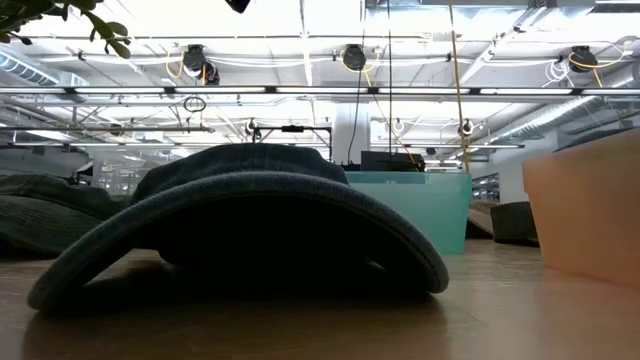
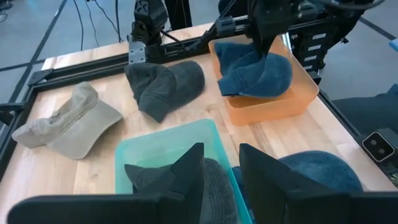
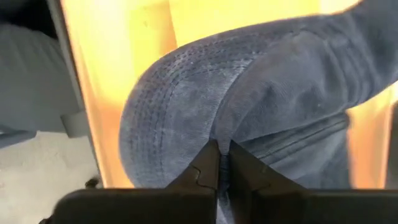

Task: Pick & Place hat
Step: Put the left blue cap into the orange bin

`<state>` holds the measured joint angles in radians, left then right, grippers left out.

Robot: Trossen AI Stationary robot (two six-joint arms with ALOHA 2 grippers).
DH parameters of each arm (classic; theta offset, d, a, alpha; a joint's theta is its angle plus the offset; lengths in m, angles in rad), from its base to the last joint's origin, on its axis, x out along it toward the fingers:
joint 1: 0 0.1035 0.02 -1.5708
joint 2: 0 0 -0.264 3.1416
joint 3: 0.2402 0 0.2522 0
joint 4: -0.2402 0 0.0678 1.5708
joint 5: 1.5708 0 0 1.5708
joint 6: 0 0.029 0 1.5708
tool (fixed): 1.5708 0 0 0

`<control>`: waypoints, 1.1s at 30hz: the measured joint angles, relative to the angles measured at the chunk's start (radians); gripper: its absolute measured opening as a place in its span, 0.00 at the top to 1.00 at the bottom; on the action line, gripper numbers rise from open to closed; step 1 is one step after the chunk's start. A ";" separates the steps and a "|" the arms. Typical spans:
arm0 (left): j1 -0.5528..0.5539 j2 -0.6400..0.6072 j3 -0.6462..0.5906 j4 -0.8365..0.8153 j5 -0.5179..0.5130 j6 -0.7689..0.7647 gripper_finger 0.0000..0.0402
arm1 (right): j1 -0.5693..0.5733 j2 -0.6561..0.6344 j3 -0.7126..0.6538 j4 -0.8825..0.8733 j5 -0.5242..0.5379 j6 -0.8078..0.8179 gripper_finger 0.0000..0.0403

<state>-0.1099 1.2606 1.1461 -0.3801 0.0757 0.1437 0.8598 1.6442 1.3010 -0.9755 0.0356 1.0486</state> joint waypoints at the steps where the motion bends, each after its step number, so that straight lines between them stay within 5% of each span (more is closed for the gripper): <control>1: -0.002 0.000 0.000 0.000 0.000 0.000 0.72 | 0.001 0.004 -0.004 0.002 -0.017 0.011 0.97; 16: -0.009 0.000 0.000 0.001 0.000 0.012 0.72 | 0.013 -0.016 -0.006 0.137 -0.040 0.002 0.92; 25: -0.009 0.000 0.000 -0.011 0.000 0.012 0.72 | 0.013 -0.016 -0.074 0.235 -0.045 0.128 0.75; 33: -0.009 0.000 0.000 -0.012 0.000 0.012 0.72 | 0.003 -0.018 -0.238 0.409 -0.233 0.203 0.62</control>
<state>-0.1192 1.2606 1.1461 -0.3923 0.0761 0.1558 0.8626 1.6263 1.0632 -0.5660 -0.1974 1.2515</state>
